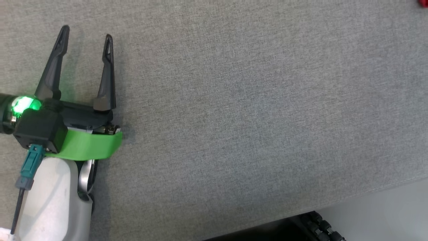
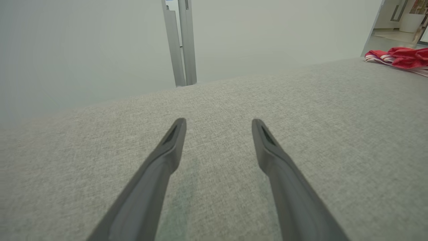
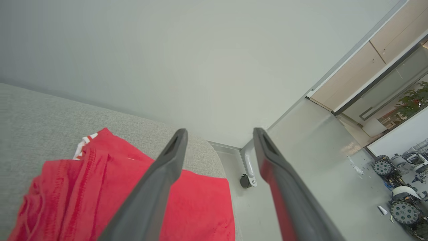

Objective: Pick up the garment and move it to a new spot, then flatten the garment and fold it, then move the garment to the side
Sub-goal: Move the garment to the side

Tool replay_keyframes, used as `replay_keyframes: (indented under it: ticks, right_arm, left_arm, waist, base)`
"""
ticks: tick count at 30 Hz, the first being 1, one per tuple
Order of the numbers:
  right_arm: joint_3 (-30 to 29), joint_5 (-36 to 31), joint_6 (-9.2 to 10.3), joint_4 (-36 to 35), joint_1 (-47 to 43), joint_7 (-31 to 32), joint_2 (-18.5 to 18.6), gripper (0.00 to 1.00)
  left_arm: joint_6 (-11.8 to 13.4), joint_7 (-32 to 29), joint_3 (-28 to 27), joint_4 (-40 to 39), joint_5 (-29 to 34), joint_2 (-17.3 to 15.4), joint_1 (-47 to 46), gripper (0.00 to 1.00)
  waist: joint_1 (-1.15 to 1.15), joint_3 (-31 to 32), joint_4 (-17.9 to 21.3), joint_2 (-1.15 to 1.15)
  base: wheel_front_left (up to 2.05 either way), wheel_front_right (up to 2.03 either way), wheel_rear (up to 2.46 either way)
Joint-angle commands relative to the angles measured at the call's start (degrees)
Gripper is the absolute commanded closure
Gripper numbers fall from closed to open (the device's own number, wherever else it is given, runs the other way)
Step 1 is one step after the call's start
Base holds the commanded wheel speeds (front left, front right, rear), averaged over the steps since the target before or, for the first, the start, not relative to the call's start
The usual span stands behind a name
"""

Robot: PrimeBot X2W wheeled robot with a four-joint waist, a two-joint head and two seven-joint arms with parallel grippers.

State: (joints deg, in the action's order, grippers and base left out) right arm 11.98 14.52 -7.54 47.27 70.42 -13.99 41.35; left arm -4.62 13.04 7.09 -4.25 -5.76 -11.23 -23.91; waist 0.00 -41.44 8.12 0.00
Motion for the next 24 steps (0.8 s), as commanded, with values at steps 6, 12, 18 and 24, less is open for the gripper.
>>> replay_keyframes:
  ticks: [6,12,18,24]
  right_arm:
    - [-0.5,-1.8,0.12,-4.2,-3.6,-1.2,-3.9,0.00]
    - [-1.9,-1.3,0.12,-13.0,-11.6,-1.2,-8.2,0.00]
    - [-0.8,-1.3,0.12,-19.8,-20.3,-1.2,-12.2,0.00]
    - [-0.1,-1.1,0.12,-24.8,-28.4,-1.2,-16.1,0.00]
  left_arm:
    - [1.3,1.3,-1.3,2.8,-1.3,0.5,3.9,0.00]
    - [2.2,2.0,-2.5,4.1,-2.6,1.1,7.6,0.00]
    - [2.6,2.2,-4.0,5.0,-3.4,1.9,11.8,0.00]
    - [2.7,2.1,-5.4,4.5,-4.0,2.8,15.1,0.00]
  waist:
    - [0.00,7.5,-1.8,0.00]
    - [0.00,14.2,-3.6,0.00]
    - [0.00,20.3,-4.7,0.00]
    - [0.00,25.0,-6.3,0.00]
  base:
    - [0.00,0.00,0.00]
    - [0.00,0.00,0.00]
    - [0.00,0.00,0.00]
    - [0.00,0.00,0.00]
